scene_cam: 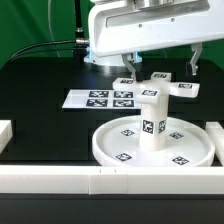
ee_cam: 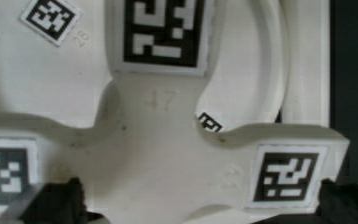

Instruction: Assemble round table

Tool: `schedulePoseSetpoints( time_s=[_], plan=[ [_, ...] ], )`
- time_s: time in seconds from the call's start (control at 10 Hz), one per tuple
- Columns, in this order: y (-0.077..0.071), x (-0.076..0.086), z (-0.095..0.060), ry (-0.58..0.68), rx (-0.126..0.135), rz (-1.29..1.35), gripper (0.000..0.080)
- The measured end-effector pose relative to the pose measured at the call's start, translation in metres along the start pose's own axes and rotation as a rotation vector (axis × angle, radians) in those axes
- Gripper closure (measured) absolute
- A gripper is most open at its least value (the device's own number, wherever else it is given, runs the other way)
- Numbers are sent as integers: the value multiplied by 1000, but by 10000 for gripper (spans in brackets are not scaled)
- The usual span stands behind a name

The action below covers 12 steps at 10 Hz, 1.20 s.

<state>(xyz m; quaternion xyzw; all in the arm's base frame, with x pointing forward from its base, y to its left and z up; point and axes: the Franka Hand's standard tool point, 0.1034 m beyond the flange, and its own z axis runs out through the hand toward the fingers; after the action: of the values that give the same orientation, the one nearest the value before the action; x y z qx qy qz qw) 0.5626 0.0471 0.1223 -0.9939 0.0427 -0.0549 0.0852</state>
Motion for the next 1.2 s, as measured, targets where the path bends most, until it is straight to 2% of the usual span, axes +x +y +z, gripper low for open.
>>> schedulePoseSetpoints(
  time_s=[0.3, 0.5, 0.6, 0.9, 1.1, 1.2],
  plan=[
    [1, 4, 0, 11, -22, -439, 151],
    [-4, 5, 0, -3, -59, -674, 151],
    [-4, 6, 2, -2, -69, -762, 151],
    [-1, 6, 2, -13, -76, -960, 151],
    [6, 6, 4, -31, -83, -1197, 151],
    [5, 7, 2, -42, -99, -1300, 151]
  ],
)
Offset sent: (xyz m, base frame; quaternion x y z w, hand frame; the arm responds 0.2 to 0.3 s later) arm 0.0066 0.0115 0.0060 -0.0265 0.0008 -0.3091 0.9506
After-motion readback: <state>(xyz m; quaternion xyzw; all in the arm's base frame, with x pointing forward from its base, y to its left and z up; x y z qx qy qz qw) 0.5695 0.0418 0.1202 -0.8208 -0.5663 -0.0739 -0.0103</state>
